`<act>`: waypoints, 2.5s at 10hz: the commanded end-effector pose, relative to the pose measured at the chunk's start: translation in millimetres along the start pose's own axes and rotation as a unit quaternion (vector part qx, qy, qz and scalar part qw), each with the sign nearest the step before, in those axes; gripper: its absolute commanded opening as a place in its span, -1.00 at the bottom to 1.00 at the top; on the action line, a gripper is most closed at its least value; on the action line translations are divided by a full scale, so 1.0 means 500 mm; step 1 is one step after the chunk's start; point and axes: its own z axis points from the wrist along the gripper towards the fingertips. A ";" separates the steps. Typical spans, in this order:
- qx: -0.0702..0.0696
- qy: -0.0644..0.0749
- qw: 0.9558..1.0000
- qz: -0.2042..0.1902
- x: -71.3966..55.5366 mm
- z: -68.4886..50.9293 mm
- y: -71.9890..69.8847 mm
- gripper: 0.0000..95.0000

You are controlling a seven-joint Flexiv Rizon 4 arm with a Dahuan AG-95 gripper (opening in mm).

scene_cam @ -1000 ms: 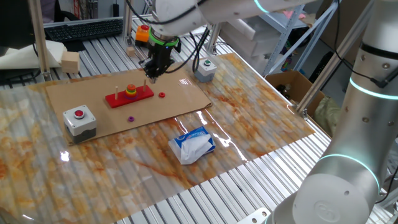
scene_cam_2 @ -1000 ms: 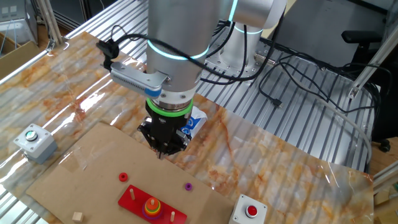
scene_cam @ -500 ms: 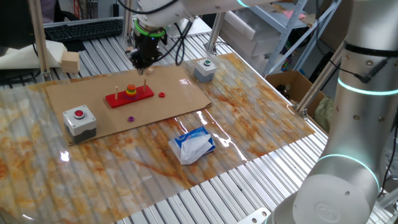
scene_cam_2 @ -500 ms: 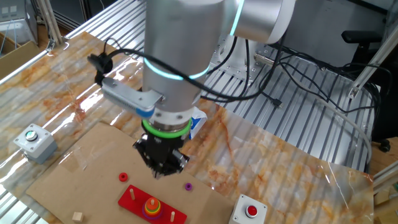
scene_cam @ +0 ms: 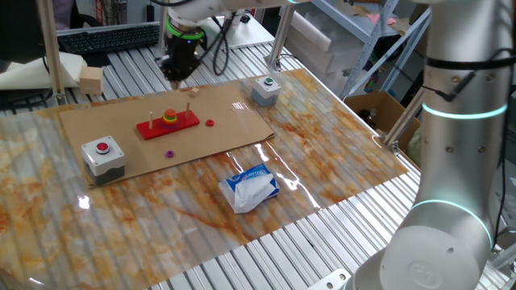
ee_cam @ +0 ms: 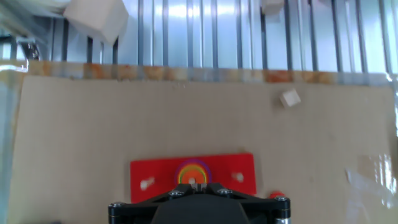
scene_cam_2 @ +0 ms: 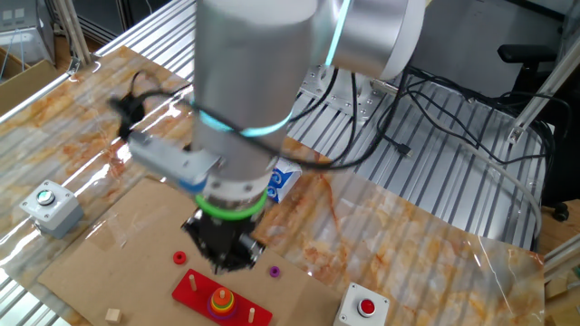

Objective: Take out one Hanoi block and throw it aside

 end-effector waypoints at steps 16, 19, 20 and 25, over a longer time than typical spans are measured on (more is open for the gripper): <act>-0.021 0.054 0.998 0.031 0.004 0.004 0.014 -0.60; -0.020 0.051 0.998 0.034 0.007 0.015 0.018 -0.20; -0.018 0.049 0.998 0.034 0.007 0.021 0.019 -0.20; -0.022 0.049 0.998 0.039 0.007 0.045 0.022 -0.20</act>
